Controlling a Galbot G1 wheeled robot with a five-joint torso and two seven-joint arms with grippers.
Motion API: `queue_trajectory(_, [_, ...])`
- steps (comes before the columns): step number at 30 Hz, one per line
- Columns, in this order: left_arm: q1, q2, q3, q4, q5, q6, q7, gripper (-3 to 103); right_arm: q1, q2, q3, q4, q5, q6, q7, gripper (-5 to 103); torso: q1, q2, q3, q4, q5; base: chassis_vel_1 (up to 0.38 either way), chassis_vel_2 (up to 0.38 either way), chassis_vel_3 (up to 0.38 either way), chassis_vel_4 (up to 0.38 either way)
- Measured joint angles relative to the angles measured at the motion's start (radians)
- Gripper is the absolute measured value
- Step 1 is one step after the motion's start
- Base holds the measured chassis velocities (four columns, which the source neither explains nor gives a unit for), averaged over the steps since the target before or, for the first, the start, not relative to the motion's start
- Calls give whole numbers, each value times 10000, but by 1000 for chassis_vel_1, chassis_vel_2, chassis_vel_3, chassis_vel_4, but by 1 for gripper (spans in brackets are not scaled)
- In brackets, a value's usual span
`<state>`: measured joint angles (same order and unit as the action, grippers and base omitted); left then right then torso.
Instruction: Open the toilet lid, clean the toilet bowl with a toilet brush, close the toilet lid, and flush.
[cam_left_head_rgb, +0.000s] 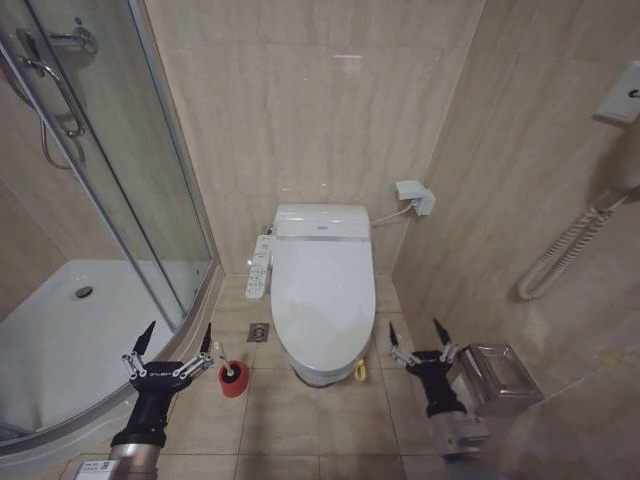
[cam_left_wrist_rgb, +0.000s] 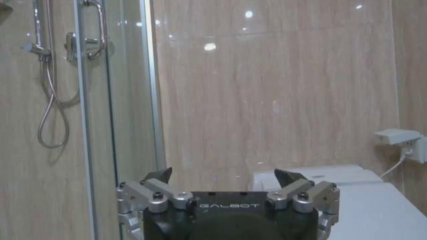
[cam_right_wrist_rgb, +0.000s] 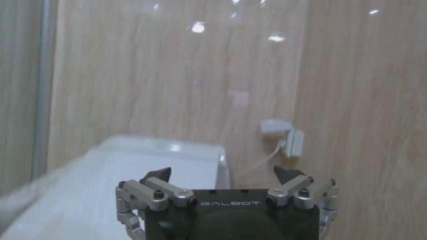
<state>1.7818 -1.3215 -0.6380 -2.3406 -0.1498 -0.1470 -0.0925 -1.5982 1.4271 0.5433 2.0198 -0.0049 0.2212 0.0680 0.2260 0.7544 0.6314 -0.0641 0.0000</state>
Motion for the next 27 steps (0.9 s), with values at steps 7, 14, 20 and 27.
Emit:
queue_trajectory(7, [1,-1,0,0,0,0,0,100,313,-662,-506,-1337,-488,-95,47,100,0,0,0,2,1,0,0,0,0])
queue_trajectory(14, [1,0,0,0,0,0,0,100,675,-1139,-828,-2683,-540,-23,121,100,1,0,1,1,1,0,0,0,0])
queue_trajectory(20, [0,0,0,0,0,0,0,100,1004,-1523,-1271,-3741,-531,241,43,100,1,0,1,1,1,0,0,0,0])
queue_trajectory(27, [1,0,0,0,0,0,0,100,1423,-1688,-1765,-4786,-560,531,-42,100,2,0,1,1,0,0,0,0,0])
